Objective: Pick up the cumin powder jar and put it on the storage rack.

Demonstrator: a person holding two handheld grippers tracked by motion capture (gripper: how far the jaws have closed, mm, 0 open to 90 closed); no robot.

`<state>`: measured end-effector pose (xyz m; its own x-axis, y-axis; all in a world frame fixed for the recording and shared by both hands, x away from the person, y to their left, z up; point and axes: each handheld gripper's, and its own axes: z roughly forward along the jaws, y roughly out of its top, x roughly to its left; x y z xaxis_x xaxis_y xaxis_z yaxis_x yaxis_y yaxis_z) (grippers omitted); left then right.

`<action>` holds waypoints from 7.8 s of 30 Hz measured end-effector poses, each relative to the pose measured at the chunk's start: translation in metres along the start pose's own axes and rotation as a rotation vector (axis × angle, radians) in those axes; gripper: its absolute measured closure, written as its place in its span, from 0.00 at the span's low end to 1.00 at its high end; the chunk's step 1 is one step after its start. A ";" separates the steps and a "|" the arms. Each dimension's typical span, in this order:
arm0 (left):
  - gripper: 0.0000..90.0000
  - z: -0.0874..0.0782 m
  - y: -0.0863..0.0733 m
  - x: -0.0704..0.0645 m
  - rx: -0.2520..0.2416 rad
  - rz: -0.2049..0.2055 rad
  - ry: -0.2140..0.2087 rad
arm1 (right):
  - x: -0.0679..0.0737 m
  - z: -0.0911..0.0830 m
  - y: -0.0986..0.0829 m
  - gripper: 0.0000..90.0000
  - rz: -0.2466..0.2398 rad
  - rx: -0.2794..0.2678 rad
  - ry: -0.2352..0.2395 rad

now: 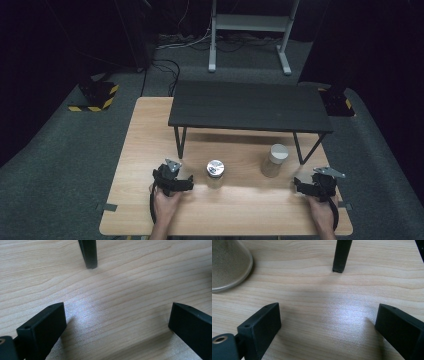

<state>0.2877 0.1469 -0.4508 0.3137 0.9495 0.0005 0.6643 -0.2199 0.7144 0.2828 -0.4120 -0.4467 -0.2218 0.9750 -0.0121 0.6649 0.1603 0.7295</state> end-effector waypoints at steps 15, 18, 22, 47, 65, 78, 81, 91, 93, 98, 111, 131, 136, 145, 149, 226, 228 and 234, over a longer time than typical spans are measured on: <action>0.00 0.001 0.001 -0.001 0.003 -0.005 0.002 | 0.000 0.000 0.000 0.06 -0.001 -0.001 0.001; 0.00 0.000 0.002 -0.002 0.007 0.004 -0.003 | 0.000 0.000 0.000 0.06 -0.001 -0.001 0.001; 0.01 -0.002 0.003 0.002 0.008 0.034 -0.059 | 0.000 0.000 0.000 0.06 0.000 0.000 0.000; 0.01 -0.022 0.005 -0.017 -0.052 0.181 -0.277 | 0.000 0.000 0.000 0.06 -0.001 0.000 0.001; 0.03 -0.009 0.022 -0.040 -0.053 0.238 -0.300 | 0.000 0.000 0.000 0.06 -0.001 0.000 0.001; 0.05 0.005 0.031 -0.054 -0.080 0.231 -0.282 | 0.000 0.000 0.000 0.06 -0.002 0.000 0.001; 0.06 0.007 0.035 -0.057 -0.076 0.236 -0.270 | 0.000 0.000 0.000 0.06 -0.002 0.000 0.001; 0.13 0.013 0.044 -0.053 -0.050 0.228 -0.292 | 0.000 0.000 0.000 0.06 -0.002 0.000 0.002; 0.14 0.014 0.044 -0.054 -0.048 0.230 -0.289 | 0.000 0.000 0.000 0.06 -0.002 -0.001 0.002; 0.18 0.032 0.007 -0.082 -0.252 -0.129 -0.308 | 0.000 0.000 0.000 0.06 -0.002 -0.001 0.002; 0.31 0.037 0.004 -0.081 -0.250 -0.129 -0.320 | 0.000 0.000 0.000 0.07 -0.001 -0.001 0.000; 0.34 0.040 -0.004 -0.078 -0.284 -0.139 -0.339 | 0.000 0.000 -0.001 0.07 -0.001 -0.002 -0.001; 0.34 0.041 -0.005 -0.078 -0.288 -0.141 -0.337 | 0.000 0.000 0.000 0.07 0.000 -0.001 -0.001; 0.34 0.040 -0.005 -0.081 -0.289 -0.142 -0.322 | 0.000 0.000 -0.001 0.07 0.000 -0.002 -0.001; 0.34 0.040 -0.005 -0.083 -0.289 -0.147 -0.315 | 0.000 0.000 -0.001 0.07 -0.001 -0.002 -0.001; 0.35 -0.110 0.181 -0.056 -0.116 0.345 -0.369 | -0.001 -0.001 -0.001 0.07 -0.005 -0.002 0.008; 0.35 -0.113 0.185 -0.055 -0.122 0.346 -0.370 | -0.001 0.000 -0.001 0.07 -0.005 -0.002 0.008; 0.35 -0.116 0.199 -0.052 -0.136 0.346 -0.385 | -0.001 -0.001 -0.001 0.07 -0.005 -0.002 0.008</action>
<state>0.3251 0.0797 -0.2276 0.7420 0.6702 0.0137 0.3918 -0.4502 0.8024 0.2823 -0.4130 -0.4467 -0.2306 0.9730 -0.0101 0.6627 0.1646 0.7305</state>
